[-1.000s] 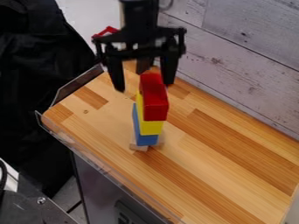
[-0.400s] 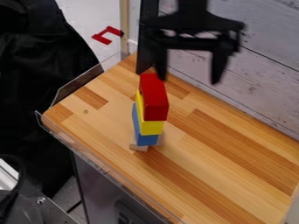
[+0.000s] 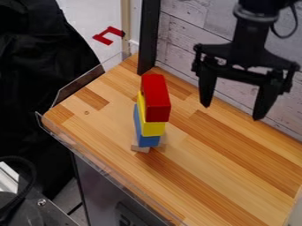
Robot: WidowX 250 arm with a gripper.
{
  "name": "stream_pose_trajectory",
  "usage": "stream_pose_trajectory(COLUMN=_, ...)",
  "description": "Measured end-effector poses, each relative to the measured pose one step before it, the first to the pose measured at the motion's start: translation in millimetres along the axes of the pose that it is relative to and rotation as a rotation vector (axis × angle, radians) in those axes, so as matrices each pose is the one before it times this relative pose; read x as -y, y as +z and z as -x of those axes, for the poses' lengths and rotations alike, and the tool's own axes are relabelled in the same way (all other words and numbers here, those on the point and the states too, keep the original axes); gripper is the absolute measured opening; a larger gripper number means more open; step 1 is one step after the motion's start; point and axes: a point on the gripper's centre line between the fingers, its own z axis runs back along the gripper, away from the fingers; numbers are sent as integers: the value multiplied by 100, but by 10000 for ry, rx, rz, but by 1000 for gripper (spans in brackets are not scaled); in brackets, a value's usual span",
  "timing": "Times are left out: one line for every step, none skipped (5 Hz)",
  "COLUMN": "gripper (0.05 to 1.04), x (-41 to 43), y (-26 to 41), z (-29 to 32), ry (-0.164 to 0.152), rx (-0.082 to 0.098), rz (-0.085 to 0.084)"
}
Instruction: Put the red arch on top of the yellow block
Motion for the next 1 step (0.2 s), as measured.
stream_pose_trajectory(gripper=1000, x=44, y=-1192, z=-448, ry=-166, rx=-58, rz=-167)
